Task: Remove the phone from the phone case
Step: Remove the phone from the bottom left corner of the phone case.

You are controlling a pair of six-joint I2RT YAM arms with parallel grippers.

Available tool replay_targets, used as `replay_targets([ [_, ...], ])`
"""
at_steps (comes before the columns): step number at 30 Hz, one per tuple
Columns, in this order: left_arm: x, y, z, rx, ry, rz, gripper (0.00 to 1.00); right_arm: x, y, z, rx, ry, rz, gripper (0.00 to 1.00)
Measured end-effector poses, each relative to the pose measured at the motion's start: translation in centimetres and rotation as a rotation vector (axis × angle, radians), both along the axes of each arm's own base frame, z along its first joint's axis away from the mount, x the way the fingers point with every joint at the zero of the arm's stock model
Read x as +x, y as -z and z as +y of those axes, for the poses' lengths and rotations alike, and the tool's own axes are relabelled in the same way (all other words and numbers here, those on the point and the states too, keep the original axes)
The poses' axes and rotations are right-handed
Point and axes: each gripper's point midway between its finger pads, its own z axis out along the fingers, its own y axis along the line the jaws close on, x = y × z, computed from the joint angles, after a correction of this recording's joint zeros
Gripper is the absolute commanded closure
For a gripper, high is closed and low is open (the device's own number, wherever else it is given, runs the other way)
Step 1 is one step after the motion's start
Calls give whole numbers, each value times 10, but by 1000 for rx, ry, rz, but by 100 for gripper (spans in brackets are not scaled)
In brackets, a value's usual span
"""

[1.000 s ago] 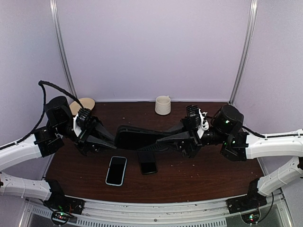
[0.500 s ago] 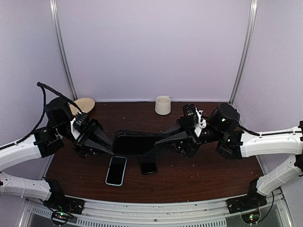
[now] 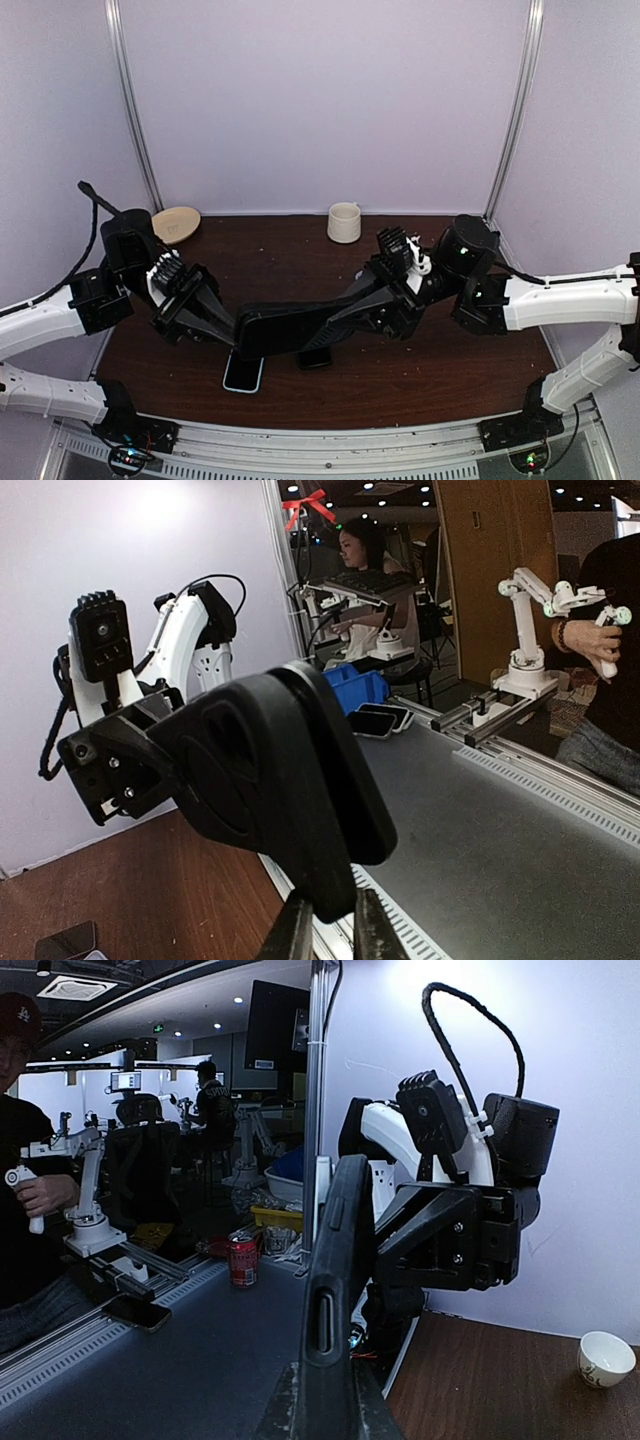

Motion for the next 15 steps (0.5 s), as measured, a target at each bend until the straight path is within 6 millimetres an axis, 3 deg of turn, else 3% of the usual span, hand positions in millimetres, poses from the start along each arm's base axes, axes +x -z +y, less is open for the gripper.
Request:
replay_targets([
  [3,0,1,1,2,-7,-8,95,0,1,1,-4,-1,-3,100],
  [11,3,7,0,24,-35,-10,70,6,6,3,-11,76,-58,100],
  [15,12,7,-4,30,-100,-30,66,10,4,0,-15,153,-112,100],
])
